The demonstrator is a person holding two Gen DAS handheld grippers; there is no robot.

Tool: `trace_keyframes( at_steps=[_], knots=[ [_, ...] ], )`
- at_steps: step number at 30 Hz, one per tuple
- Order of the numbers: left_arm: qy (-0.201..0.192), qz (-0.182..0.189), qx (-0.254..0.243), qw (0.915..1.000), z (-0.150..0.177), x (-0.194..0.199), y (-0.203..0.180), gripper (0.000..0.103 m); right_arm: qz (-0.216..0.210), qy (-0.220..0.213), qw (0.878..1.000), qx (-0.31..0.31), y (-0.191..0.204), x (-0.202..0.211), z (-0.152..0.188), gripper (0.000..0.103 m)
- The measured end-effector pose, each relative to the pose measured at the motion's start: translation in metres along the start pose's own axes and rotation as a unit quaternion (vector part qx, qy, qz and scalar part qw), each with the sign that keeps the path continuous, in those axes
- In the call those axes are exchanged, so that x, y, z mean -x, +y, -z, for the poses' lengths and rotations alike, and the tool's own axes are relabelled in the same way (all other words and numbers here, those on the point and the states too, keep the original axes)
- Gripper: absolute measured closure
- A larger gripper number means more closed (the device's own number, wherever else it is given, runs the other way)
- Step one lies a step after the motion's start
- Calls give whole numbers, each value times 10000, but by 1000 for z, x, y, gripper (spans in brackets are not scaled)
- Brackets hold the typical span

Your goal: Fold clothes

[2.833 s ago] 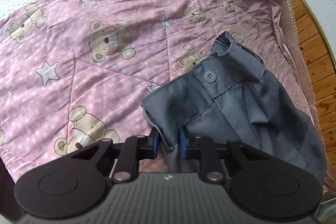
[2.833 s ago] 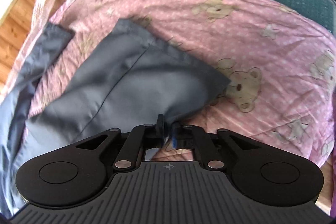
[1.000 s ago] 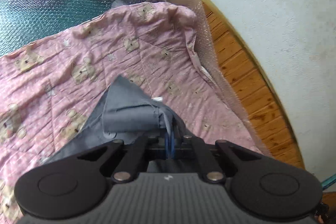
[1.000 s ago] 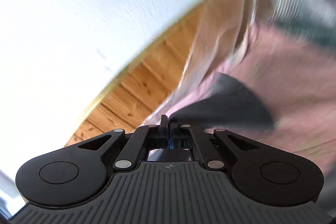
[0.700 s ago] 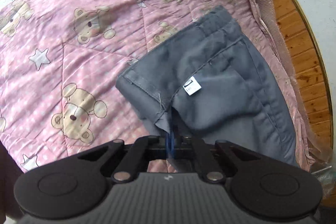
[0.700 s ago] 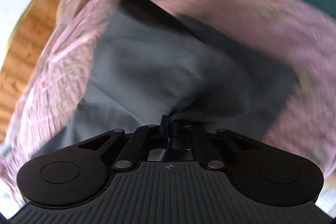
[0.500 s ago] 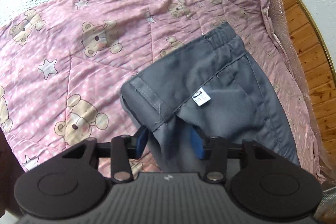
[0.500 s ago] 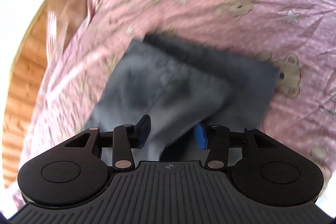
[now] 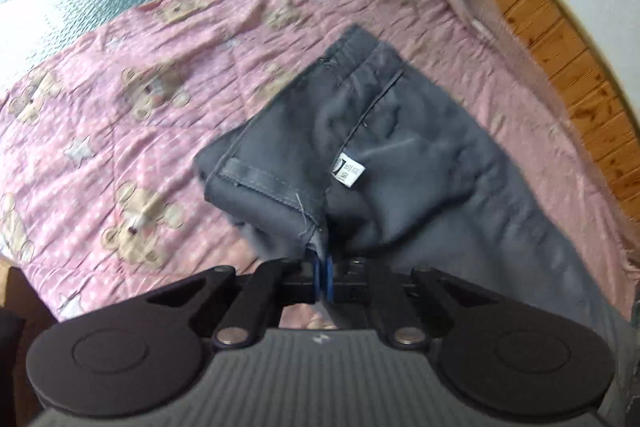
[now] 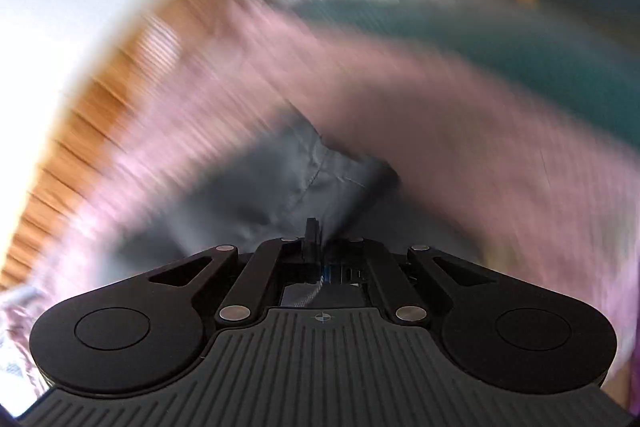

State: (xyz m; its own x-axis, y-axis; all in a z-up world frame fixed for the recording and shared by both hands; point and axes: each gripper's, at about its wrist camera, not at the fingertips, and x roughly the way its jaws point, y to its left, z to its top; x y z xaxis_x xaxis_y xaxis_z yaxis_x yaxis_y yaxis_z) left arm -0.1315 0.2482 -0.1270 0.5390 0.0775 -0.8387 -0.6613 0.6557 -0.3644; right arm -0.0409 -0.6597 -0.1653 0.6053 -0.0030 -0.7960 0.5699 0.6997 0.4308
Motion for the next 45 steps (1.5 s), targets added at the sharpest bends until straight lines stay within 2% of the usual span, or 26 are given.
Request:
trace_keyframes(
  at_steps=[1, 3, 7, 9, 13, 15, 17, 18, 20, 21, 22, 23, 24, 26, 28, 32, 34, 36, 37, 38, 39, 40, 42, 43, 44, 45],
  knots=[
    [-9, -78, 28, 10000, 1, -2, 0, 100, 169, 240, 9995, -114, -15, -19, 8, 103],
    [-28, -235, 84, 9997, 4, -5, 1, 100, 288, 343, 9988, -173, -24, -30, 12, 103],
    [-66, -549, 196, 9983, 8, -13, 3, 100, -26, -153, 9997, 182, -8, -11, 1, 103],
    [-53, -603, 181, 9980, 10, -14, -1, 97, 27, -253, 9987, 439, -4, -10, -4, 103],
    [113, -810, 203, 9964, 20, -23, -1, 91, 374, 84, 9979, 525, -4, -31, -14, 103],
    [32, -958, 319, 9949, 28, -18, 3, 84, 534, 270, 9954, 744, -1, -41, -10, 103],
    [-116, -1058, 489, 9931, 34, -6, 8, 81, 599, 252, 9934, 943, -7, -39, -4, 103],
    [-198, -1090, 561, 9923, 36, 1, 11, 78, 699, 159, 9920, 1035, -11, -35, -3, 94],
    [-323, -1097, 639, 9914, 36, 18, 17, 64, 1265, -187, 9841, 1232, -13, -24, -1, 56],
    [-386, -1103, 629, 9912, 35, 27, 21, 63, 1709, -479, 9750, 1336, -9, -14, 2, 35],
    [-455, -1103, 580, 9912, 31, 35, 24, 61, 2148, -770, 9630, 1437, -5, -3, 4, 40],
    [-526, -1097, 523, 9912, 26, 43, 28, 56, 2396, -1037, 9534, 1514, 0, 9, 7, 42],
    [-597, -1061, 462, 9915, 18, 49, 30, 52, 2228, -1219, 9547, 1552, 9, 22, 10, 42],
    [-717, -938, 297, 9926, -3, 53, 31, 33, 1842, -1383, 9583, 1691, 35, 40, 19, 41],
    [-790, -784, 42, 9938, -32, 46, 24, 25, 1423, -1293, 9595, 2058, 74, 44, 35, 38],
    [-584, -275, -397, 9971, -94, 2, 6, 23, 735, -948, 9489, 2920, 176, 35, 101, 33],
    [-371, 15, -560, 9977, -119, -28, -4, 23, 407, -762, 9382, 3350, 229, 28, 137, 27],
    [-114, 536, -732, 9958, -135, -50, -15, 23, 78, -573, 9244, 3769, 281, 22, 173, 26],
    [27, 781, -866, 9932, -139, -60, -20, 26, -86, -478, 9164, 3974, 308, 19, 191, 24],
    [165, 885, -1036, 9905, -138, -67, -24, 34, -251, -382, 9075, 4175, 334, 16, 209, 24],
    [298, 916, -1210, 9880, -136, -72, -28, 79, -415, -287, 8979, 4373, 360, 13, 227, 24],
    [240, 1219, -1389, 9825, -129, -65, -26, 97, -571, -199, 8872, 4574, 384, 11, 243, 24],
    [-114, 2150, -1740, 9609, -108, -32, -17, 97, -868, -48, 8627, 4982, 419, 17, 270, 24],
    [-155, 2498, -1854, 9503, -98, -17, -9, 97, -1092, 59, 8507, 5142, 433, 22, 279, 23],
    [-111, 2774, -1932, 9411, -87, -3, 2, 97, -1308, 167, 8380, 5296, 446, 26, 285, 21],
    [-16, 2867, -1955, 9379, -77, 2, 13, 97, -1479, 239, 8251, 5448, 457, 28, 291, 15]
  ],
)
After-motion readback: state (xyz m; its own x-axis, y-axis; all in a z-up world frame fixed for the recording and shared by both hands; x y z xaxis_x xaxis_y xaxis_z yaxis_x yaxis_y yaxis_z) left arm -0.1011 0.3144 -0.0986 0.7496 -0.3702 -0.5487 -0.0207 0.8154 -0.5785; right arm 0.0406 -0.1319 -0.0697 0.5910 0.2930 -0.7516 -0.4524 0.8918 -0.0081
